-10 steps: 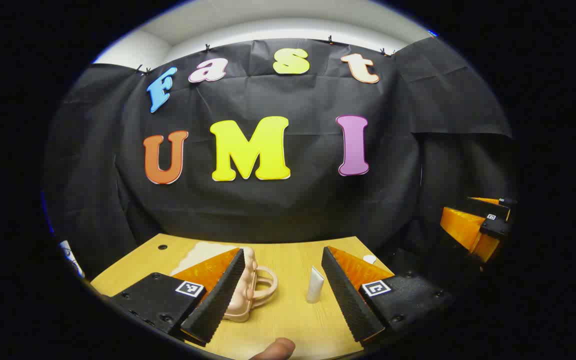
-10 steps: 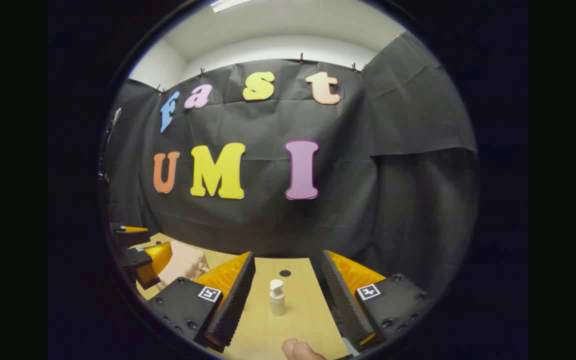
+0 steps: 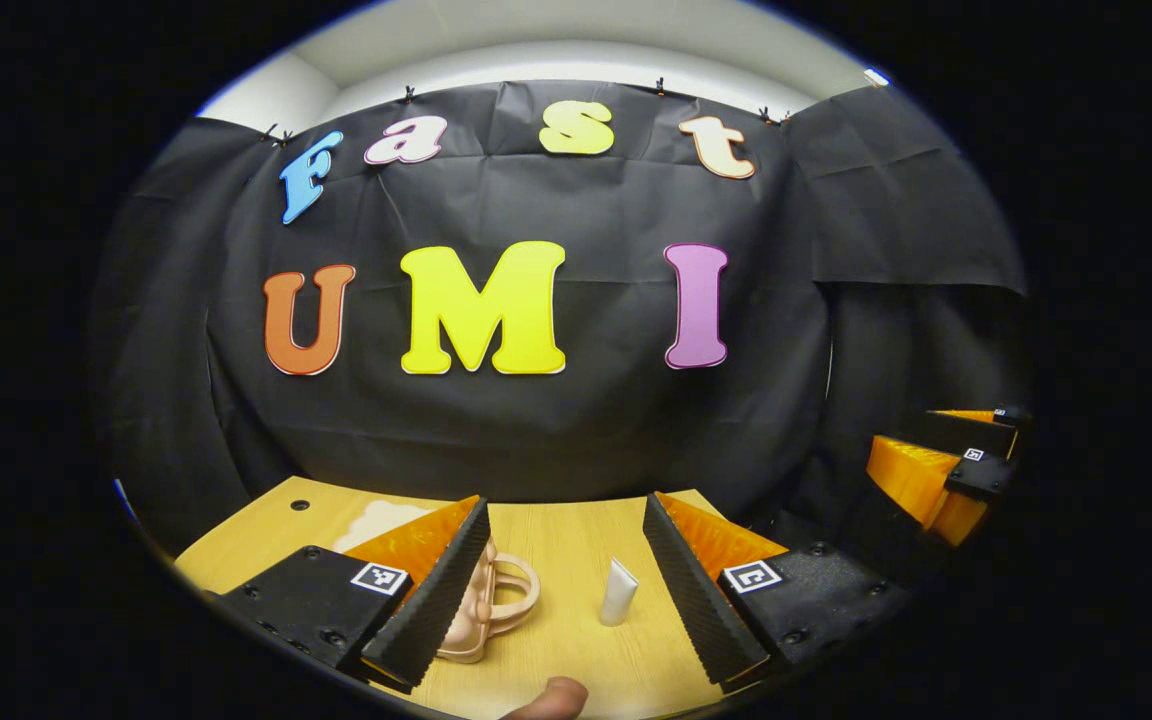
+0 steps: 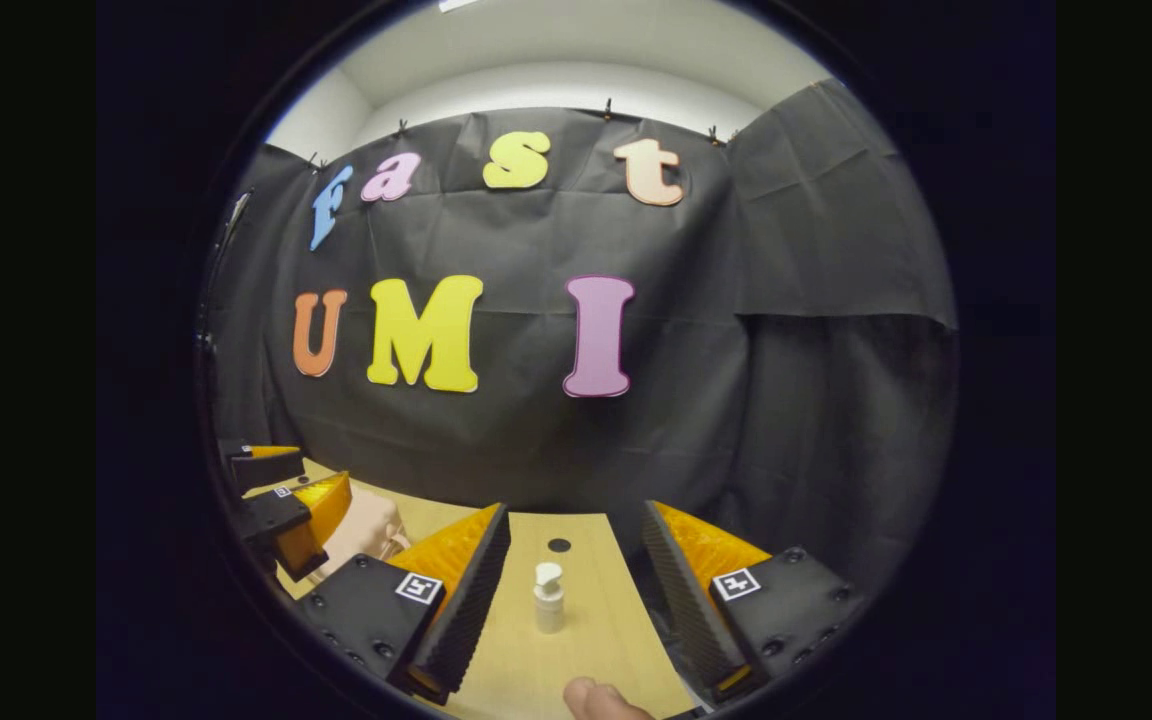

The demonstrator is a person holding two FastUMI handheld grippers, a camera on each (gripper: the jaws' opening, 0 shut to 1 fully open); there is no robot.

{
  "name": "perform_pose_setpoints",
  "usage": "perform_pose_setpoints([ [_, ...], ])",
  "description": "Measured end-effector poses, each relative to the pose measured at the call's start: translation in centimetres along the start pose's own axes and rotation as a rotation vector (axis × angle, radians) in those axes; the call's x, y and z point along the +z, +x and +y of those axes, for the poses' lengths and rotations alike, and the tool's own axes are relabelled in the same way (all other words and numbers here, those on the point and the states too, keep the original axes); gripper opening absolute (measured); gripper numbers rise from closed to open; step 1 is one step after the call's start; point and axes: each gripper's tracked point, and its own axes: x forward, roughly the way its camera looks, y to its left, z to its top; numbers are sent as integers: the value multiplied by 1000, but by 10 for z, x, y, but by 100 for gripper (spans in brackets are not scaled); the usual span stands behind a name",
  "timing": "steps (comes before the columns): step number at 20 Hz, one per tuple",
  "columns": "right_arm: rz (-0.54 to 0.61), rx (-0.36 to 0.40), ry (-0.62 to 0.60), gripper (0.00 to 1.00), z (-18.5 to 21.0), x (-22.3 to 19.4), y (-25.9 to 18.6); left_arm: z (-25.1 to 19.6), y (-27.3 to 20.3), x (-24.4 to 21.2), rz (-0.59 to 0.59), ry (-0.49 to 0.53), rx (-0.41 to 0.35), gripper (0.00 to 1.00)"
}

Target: First open the suitcase, pack the skin care products into it, and then close the suitcase.

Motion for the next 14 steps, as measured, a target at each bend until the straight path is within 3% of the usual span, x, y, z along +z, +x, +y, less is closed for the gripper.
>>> perform_pose_setpoints([
  [9, 2, 49, -17, 80, -7, -5, 0, -5, -8, -3, -17, 7, 51, 98],
  [14, -10, 69, -45, 78, -10, -6, -3, 15, -3, -11, -33, 80, 107, 98],
])
